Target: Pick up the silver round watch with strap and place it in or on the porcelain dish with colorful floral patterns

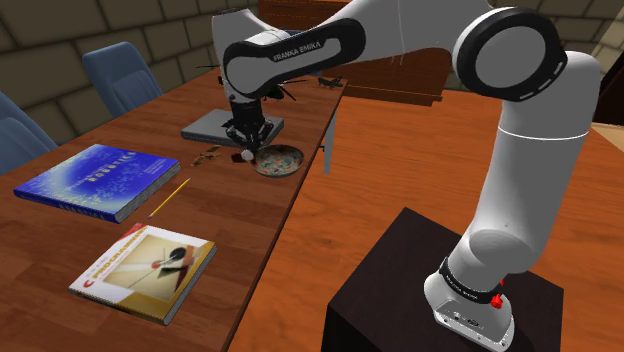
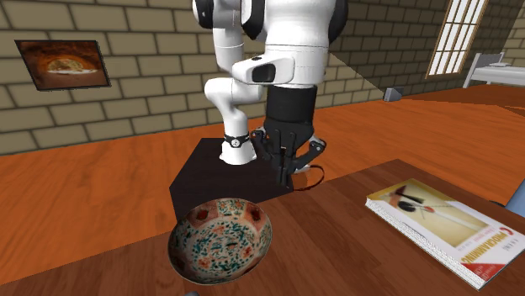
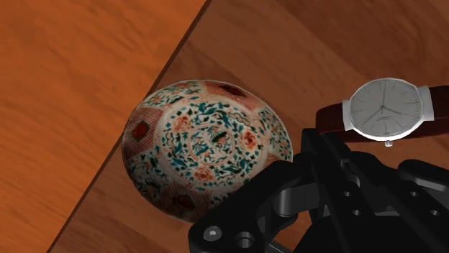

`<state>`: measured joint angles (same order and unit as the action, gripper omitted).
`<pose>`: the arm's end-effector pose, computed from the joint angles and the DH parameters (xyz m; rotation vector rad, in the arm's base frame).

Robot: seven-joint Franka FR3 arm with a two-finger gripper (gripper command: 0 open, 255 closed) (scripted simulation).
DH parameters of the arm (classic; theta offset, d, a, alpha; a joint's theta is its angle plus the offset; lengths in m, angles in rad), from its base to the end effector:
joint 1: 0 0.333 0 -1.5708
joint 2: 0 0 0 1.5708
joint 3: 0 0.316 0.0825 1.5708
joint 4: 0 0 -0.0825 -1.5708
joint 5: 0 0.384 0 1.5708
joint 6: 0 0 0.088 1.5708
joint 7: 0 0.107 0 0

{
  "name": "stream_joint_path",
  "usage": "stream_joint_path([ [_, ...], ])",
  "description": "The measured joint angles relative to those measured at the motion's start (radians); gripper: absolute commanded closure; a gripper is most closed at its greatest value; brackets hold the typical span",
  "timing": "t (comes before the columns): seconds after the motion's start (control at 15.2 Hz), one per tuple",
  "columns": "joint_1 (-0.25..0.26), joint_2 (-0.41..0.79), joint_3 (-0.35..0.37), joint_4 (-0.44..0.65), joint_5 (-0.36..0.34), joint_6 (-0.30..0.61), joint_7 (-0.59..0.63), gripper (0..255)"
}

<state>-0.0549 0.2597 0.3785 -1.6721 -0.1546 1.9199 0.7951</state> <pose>0.6106 0.1727 0.4611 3.0309 -0.6634 0.0520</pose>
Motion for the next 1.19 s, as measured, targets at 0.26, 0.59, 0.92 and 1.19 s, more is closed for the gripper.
stream_joint_path([
  [0.26, -0.049, 0.019, -0.029, 0.039, 0.003, -0.015, -0.082, 255],
  [0.59, -0.112, 0.056, -0.066, 0.107, 0.004, -0.038, -0.189, 255],
  [0.92, -0.142, 0.095, -0.086, 0.140, 0.000, -0.030, -0.239, 255],
  [1.19, -0.143, 0.103, -0.088, 0.100, -0.005, 0.017, -0.235, 255],
])
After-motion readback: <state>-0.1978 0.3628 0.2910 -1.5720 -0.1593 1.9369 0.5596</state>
